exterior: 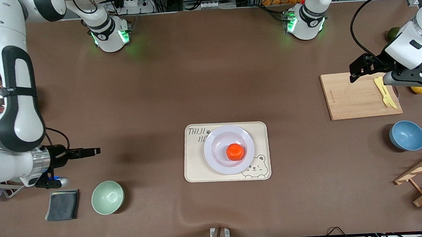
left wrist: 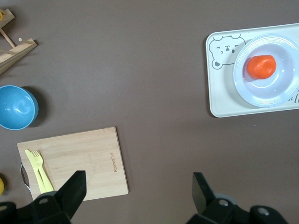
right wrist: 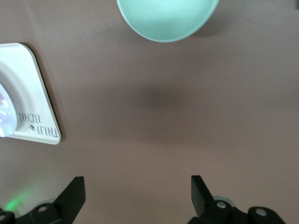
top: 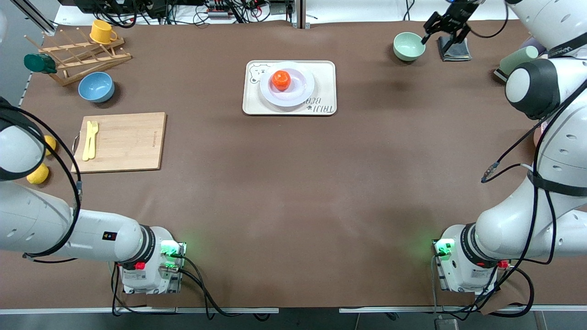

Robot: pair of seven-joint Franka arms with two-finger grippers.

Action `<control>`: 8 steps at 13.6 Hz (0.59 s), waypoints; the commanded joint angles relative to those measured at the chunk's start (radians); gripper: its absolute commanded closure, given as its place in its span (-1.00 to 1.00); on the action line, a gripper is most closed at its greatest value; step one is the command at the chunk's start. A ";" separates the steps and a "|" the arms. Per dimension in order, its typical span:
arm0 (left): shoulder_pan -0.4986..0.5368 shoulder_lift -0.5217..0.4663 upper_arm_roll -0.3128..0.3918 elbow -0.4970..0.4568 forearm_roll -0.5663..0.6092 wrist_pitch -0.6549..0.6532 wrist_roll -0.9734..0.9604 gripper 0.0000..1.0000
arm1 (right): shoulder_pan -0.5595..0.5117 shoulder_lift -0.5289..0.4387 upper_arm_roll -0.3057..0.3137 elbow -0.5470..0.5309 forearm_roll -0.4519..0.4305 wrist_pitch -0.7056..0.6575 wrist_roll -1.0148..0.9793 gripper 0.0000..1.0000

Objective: Place orange and plate with both arms

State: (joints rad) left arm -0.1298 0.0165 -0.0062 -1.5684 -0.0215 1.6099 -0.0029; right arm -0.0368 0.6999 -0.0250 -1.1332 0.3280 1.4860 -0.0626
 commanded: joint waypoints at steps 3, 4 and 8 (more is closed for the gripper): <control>0.001 0.014 0.002 0.024 0.003 0.002 0.008 -1.00 | -0.052 -0.091 0.020 0.064 -0.150 -0.133 -0.140 -1.00; 0.001 0.017 0.002 0.024 0.003 0.005 0.008 -1.00 | -0.057 -0.130 0.020 0.044 -0.159 -0.156 -0.140 -1.00; 0.001 0.019 0.002 0.024 0.003 0.016 0.008 -1.00 | -0.064 -0.330 0.019 -0.179 -0.188 -0.115 -0.131 -1.00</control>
State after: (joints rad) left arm -0.1296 0.0236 -0.0059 -1.5678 -0.0215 1.6201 -0.0029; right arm -0.0804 0.5083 -0.0241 -1.1256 0.1667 1.3194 -0.1856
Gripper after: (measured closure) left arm 0.000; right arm 0.000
